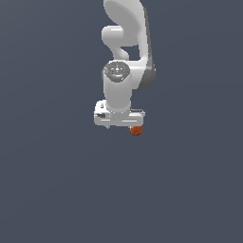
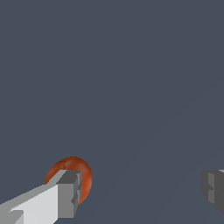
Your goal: Pick up the object and move it to a goal position.
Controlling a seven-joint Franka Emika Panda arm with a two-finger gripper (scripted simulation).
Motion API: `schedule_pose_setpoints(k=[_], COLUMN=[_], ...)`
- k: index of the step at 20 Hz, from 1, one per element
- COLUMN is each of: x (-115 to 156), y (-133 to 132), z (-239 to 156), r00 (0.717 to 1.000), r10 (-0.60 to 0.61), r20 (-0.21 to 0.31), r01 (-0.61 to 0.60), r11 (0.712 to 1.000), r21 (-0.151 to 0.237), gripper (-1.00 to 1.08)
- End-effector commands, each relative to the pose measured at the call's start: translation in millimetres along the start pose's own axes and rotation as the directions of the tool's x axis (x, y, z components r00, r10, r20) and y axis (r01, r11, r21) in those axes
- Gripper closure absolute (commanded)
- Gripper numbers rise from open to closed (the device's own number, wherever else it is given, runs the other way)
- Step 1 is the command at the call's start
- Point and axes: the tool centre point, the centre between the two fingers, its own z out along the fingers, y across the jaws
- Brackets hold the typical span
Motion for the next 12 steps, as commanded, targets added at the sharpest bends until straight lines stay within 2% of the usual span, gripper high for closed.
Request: schedule_pose_setpoints(k=[1,7,12], x=[-1.3,-5.8,-10.8], y=[-2.8,-11.2,-20.0], z=[1.5,6.3,11.5], r00=[1.0,0.99,0.967], r10=[0.032,0.139,0.253], r20=[-0.001,-0.005,-0.009], r01=[-0.032,-0.139,-0.253], r11=[1.0,0.99,0.967], r21=[0.0,0.002,0.004], gripper=[-0.92,-0.92,-0.92])
